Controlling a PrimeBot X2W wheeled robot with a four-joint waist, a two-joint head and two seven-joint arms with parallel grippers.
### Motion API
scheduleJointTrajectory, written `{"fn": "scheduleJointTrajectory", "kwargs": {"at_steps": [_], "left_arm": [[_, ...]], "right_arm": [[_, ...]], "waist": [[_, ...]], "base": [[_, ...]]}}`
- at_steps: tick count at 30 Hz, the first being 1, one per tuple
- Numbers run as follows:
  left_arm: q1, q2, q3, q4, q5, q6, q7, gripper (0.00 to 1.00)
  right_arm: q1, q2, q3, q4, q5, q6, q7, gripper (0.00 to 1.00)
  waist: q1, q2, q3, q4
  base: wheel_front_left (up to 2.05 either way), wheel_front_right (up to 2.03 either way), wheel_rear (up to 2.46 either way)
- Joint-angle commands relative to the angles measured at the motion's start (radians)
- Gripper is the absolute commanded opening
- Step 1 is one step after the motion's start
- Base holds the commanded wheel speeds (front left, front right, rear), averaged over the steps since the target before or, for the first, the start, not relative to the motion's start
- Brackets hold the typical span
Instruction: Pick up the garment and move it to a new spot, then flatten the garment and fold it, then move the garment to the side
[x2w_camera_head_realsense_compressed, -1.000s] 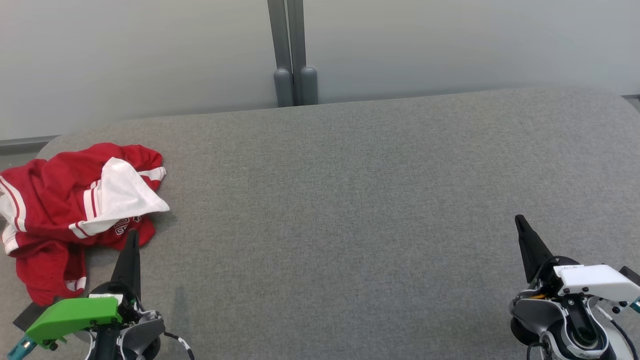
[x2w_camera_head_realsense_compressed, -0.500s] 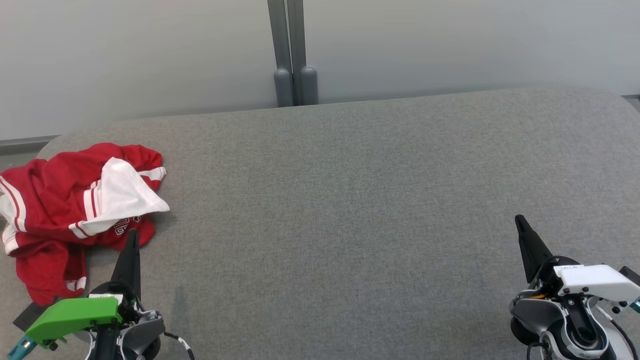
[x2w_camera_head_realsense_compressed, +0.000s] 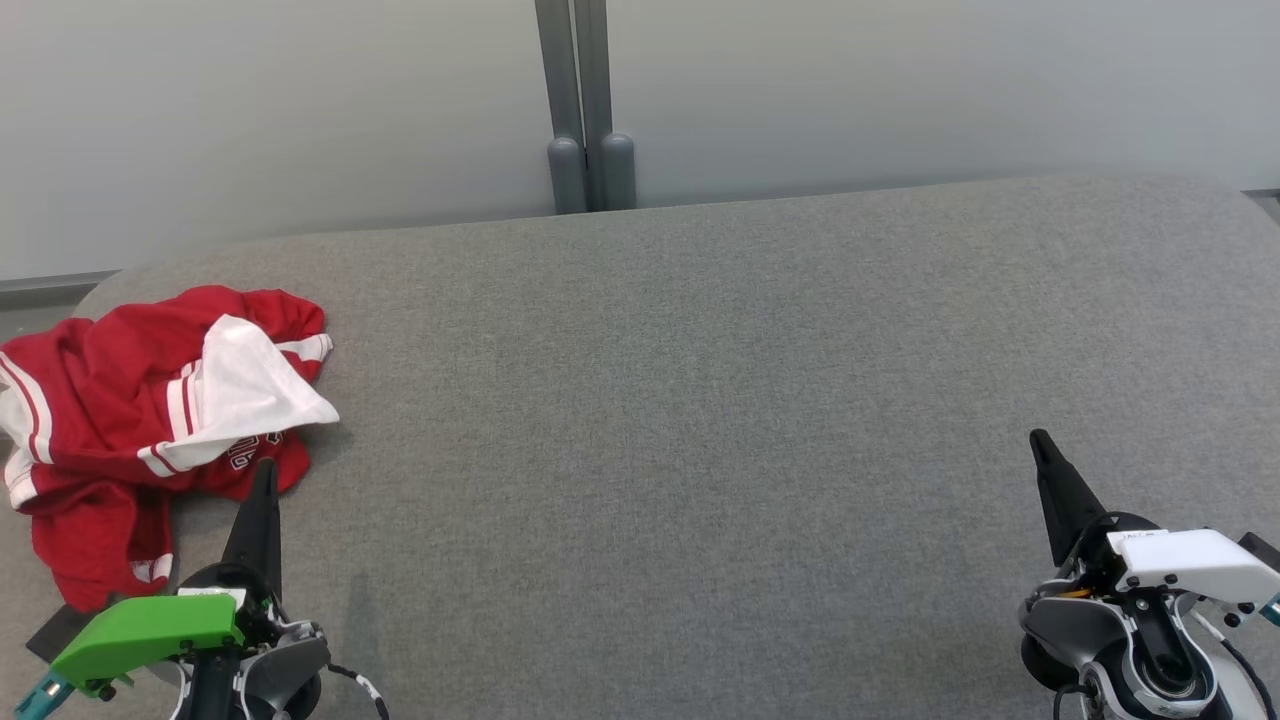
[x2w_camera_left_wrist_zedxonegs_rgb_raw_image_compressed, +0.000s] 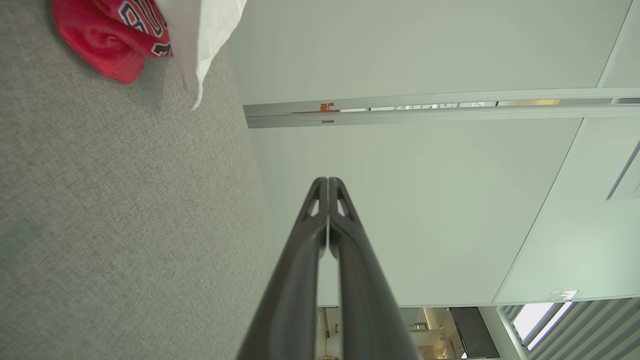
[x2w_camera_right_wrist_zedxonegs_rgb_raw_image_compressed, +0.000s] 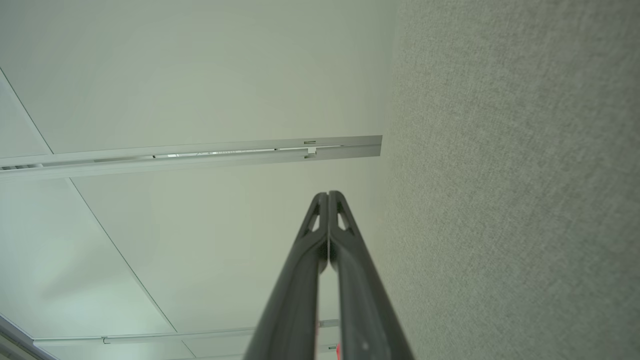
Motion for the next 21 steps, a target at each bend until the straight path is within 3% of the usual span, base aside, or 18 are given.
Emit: {"fn": "scheduleJointTrajectory", "kwargs": {"at_steps": [1, 21], "left_arm": [[-0.012, 0.001, 0.002, -0.001, 0.0, -0.005, 0.003, 0.0], [-0.012, 0.001, 0.002, -0.001, 0.0, -0.005, 0.003, 0.0]], "right_arm": [[0.009, -0.001, 0.0, -0.005, -0.004, 0.001, 0.002, 0.0], [0.009, -0.001, 0.0, -0.005, -0.003, 0.001, 0.002, 0.0]], "waist": [[0.0, -0.0001, 0.0, 0.0], [0.0, -0.0001, 0.0, 0.0]], "base": [[0.0, 0.0, 0.0], [0.0, 0.0, 0.0]]}}
